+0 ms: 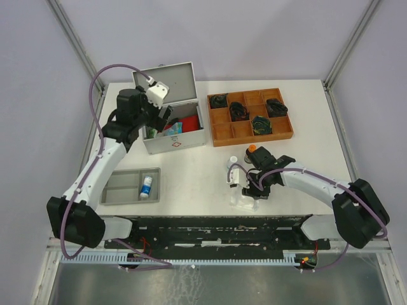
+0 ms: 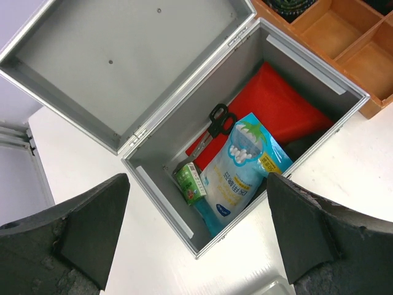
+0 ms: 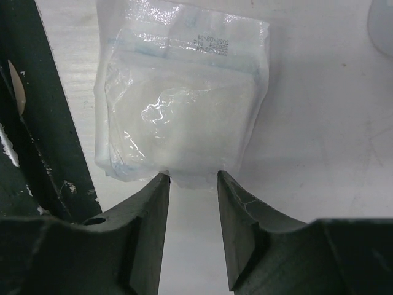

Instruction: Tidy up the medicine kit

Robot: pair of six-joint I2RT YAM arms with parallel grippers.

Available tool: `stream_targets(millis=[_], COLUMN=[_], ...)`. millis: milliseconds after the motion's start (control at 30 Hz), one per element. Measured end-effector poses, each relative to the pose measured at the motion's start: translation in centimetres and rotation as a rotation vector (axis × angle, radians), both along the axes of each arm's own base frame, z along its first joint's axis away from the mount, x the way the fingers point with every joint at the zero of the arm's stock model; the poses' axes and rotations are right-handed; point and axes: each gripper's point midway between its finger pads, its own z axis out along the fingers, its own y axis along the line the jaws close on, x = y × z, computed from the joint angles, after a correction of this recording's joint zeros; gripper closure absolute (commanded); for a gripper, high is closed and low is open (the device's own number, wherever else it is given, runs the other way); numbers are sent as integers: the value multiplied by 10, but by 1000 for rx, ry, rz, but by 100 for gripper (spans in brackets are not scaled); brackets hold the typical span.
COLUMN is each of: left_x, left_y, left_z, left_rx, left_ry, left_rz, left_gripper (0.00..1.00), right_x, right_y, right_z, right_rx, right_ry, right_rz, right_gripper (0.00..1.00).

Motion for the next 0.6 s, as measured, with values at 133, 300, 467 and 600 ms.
stream_targets(millis=[133,300,467,600], left_x=[-10,-23,-27,-34], left_y=[2,4,-2,-14], left_z=[5,-6,-6,-3], left_rx=[-11,-13,-29,-61], left_ry=[-33,-29,-29,-28], left_rz=[-4,-9,-44,-110], left_gripper=[1,1,1,1], right_x=[1,2,-2,-3], right_y=[-1,-2,-3,6], right_z=[-5,-5,5,25], right_rx=[-21,-29,-20,26], right_ry=[-1,-9,-7,-2], right_rz=[15,22,33,39], right_gripper=[70,89,99,99])
